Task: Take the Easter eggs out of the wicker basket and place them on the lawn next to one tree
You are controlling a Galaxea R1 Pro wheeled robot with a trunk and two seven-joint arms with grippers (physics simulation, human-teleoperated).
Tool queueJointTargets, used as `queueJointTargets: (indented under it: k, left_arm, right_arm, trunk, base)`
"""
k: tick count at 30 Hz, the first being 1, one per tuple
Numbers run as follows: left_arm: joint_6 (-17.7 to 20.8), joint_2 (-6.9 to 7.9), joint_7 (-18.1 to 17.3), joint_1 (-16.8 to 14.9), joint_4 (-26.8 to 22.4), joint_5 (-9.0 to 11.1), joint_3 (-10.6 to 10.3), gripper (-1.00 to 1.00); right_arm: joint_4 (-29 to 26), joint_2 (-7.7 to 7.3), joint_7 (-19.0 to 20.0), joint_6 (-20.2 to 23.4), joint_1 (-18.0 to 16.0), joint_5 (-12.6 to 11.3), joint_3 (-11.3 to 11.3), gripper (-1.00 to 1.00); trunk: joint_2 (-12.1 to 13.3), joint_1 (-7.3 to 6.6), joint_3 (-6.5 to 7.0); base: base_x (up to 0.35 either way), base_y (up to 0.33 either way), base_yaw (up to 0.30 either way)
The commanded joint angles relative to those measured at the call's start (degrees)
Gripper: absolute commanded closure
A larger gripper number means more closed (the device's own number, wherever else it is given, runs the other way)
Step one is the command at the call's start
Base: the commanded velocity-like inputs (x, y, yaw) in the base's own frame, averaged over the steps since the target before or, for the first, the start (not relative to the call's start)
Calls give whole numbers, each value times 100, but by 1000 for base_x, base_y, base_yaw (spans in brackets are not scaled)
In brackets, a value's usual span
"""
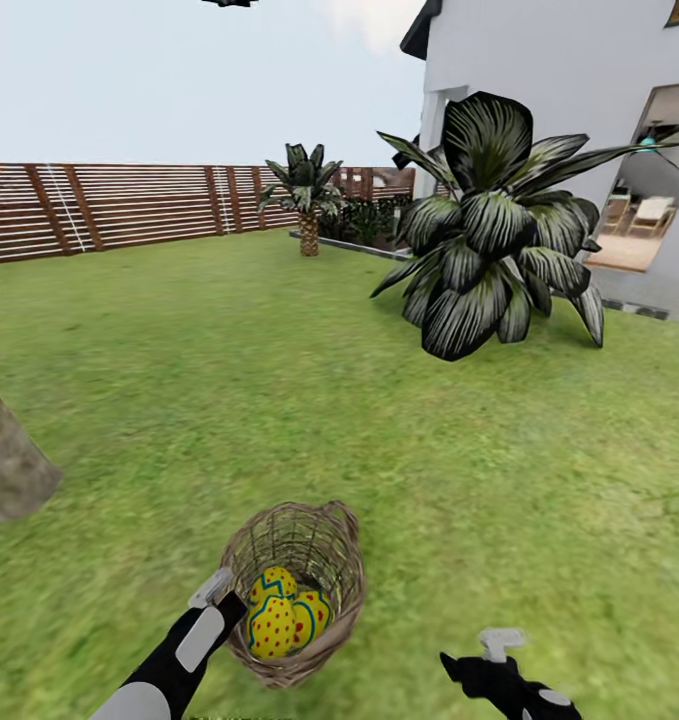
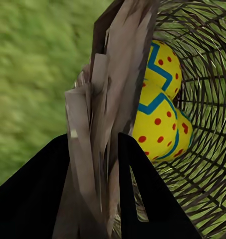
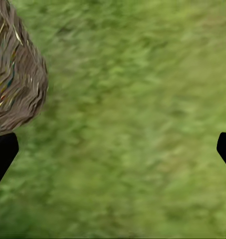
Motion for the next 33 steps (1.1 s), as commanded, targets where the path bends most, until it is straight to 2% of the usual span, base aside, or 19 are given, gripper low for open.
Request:
queueJointTargets:
  k: [1, 33]
  left_arm:
    - [24, -4, 21, -3, -17, 35, 20, 100]
    - [34, 21, 21, -3, -103, 44, 38, 100]
  right_arm:
    - [57, 2, 43, -69, -2, 65, -44, -100]
    - [94, 10, 43, -106, -2, 70, -50, -100]
  trunk:
    - [39, -23, 14]
    - [1322, -726, 588]
  base:
    - [0, 0, 293]
    - [0, 0, 293]
